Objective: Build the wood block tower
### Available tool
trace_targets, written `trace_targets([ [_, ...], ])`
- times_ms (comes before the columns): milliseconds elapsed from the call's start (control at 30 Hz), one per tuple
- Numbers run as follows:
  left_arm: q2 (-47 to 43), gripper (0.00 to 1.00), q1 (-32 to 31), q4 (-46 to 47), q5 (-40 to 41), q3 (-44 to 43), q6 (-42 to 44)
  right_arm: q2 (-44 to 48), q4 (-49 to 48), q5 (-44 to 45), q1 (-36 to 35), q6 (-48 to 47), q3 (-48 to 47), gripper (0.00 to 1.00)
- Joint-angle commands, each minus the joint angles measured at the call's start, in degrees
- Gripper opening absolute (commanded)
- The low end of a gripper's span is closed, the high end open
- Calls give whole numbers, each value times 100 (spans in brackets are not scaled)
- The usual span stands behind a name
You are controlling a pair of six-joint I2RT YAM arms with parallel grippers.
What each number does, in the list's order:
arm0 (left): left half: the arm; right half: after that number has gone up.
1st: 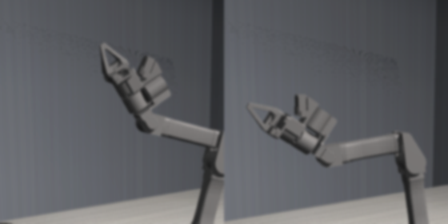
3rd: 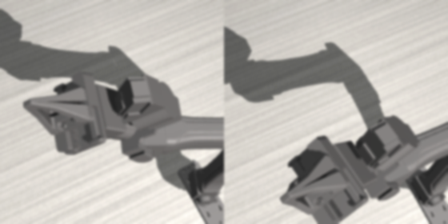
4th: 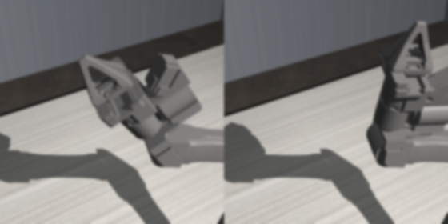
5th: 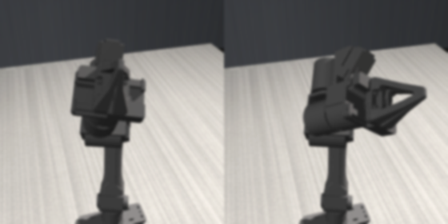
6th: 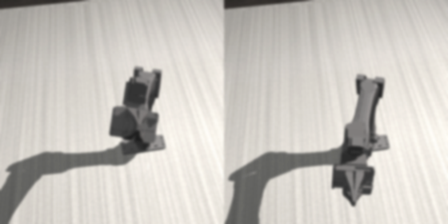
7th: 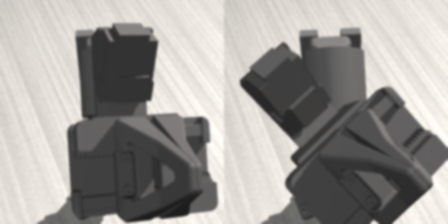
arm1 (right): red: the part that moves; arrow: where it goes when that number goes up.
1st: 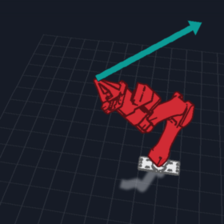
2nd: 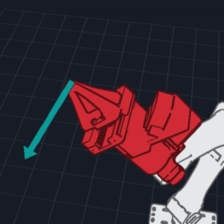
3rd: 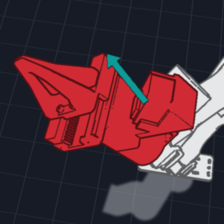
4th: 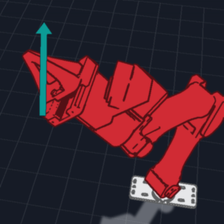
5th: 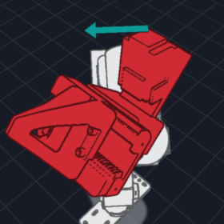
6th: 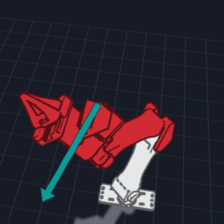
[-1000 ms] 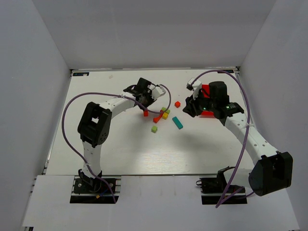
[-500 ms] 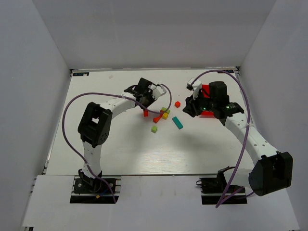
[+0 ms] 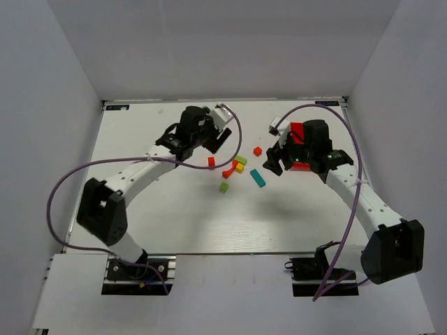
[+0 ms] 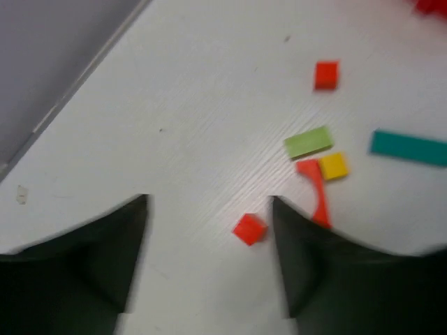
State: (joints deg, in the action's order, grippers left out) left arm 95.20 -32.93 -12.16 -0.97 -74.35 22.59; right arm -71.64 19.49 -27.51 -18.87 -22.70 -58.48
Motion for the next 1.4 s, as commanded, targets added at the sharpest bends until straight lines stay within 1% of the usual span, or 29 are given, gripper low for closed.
trace_targets([
  [0, -1046, 99, -126, -83, -666, -10, -946, 36, -67, -641, -37, -891, 178, 72],
  [33, -1204, 100, -126, -311, -1050, -97, -1036, 18, -15, -825, -64, -1190, 275, 72],
  [67, -1362, 100, -126, -496, -1185, -98, -1089, 1, -24, -1114, -90, -1454, 423, 72],
  [100, -1546, 100, -126, -767, -1186, 24, -1168, 9, -41, -1325, -125, -2318, 495, 72],
  [167, -2301, 100, -126, -770, -994, 656, -1467, -69, 81, -1546, -300, -2922, 706, 64],
  [200, -2617, 100, -126, -605, -784, 963, -1555, -113, 125, -1573, -310, -3795, 698, 51],
  [233, -2968, 100, -126, -464, -155, 1305, -1843, -349, 134, -1565, -440, -3977, 628, 43],
  [267, -3720, 100, -126, -306, 130, 2022, -2002, -455, 256, -1539, -485, -4327, 523, 37],
  [300, -4119, 100, -126, 35, 594, 2369, -2143, -587, 327, -1486, -564, -4679, 452, 25],
  [333, -4515, 100, -126, 213, 764, 2946, -2336, -1041, 389, -1433, -582, -4874, 112, 21],
  [367, -5232, 100, -126, 327, 765, 3152, -2338, -1193, 529, -1259, -669, -4971, -13, 16],
  [400, -5535, 100, -126, 450, 1009, 3320, -2338, -1508, 591, -1205, -722, -5103, -276, 14],
  [433, -5799, 100, -126, 504, 1211, 3504, -2408, -1833, 731, -1048, -819, -5417, -522, 14],
  [467, -6002, 100, -126, 504, 1379, 3584, -2408, -2123, 819, -1003, -872, -5516, -620, 16],
  [500, -6265, 98, -126, 504, 1615, 3663, -2408, -2266, 785, -880, -1046, -5561, -804, 25],
  [533, -6337, 97, -126, 504, 1618, 3716, -2478, -2398, 767, -566, -1109, -5674, -936, 29],
  [567, -6338, 95, -74, 504, 1618, 3778, -2479, -2738, 680, -450, -1179, -5702, -1059, 32],
  [600, -6338, 94, -73, 409, 1566, 3778, -2479, -2855, 592, -327, -1337, -5676, -1113, 34],
  [633, -6277, 91, -73, 277, 1565, 3778, -2479, -2960, 531, -91, -1382, -5606, -1174, 34],
  [667, -6277, 86, -73, 276, 1513, 3726, -2479, -3231, 504, -27, -1434, -5562, -1392, 36],
  [700, -6198, 84, -73, 198, 1460, 3726, -2479, -3321, 486, 34, -1513, -5483, -1464, 36],
  [767, -6145, 82, -73, 197, 1320, 3673, -2479, -3549, 416, 210, -1645, -5386, -1613, 40],
  [833, -6145, 82, -21, 197, 1258, 3673, -2479, -3594, 170, 464, -1742, -5254, -1553, 45],
  [900, -6145, 82, -21, 197, 1205, 3673, -2479, -3603, -241, 632, -1830, -5131, -1448, 45],
  [1000, -6093, 82, -21, 197, 1152, 3673, -2479, -3621, -532, 825, -1927, -4999, -1412, 46],
  [1200, -6039, 82, -21, 197, 1152, 3673, -2479, -3655, -665, 1019, -2059, -4902, -1438, 46],
  [1367, -5987, 82, -21, 197, 1099, 3673, -2479, -3954, -613, 1283, -2112, -4893, -1588, 46],
])
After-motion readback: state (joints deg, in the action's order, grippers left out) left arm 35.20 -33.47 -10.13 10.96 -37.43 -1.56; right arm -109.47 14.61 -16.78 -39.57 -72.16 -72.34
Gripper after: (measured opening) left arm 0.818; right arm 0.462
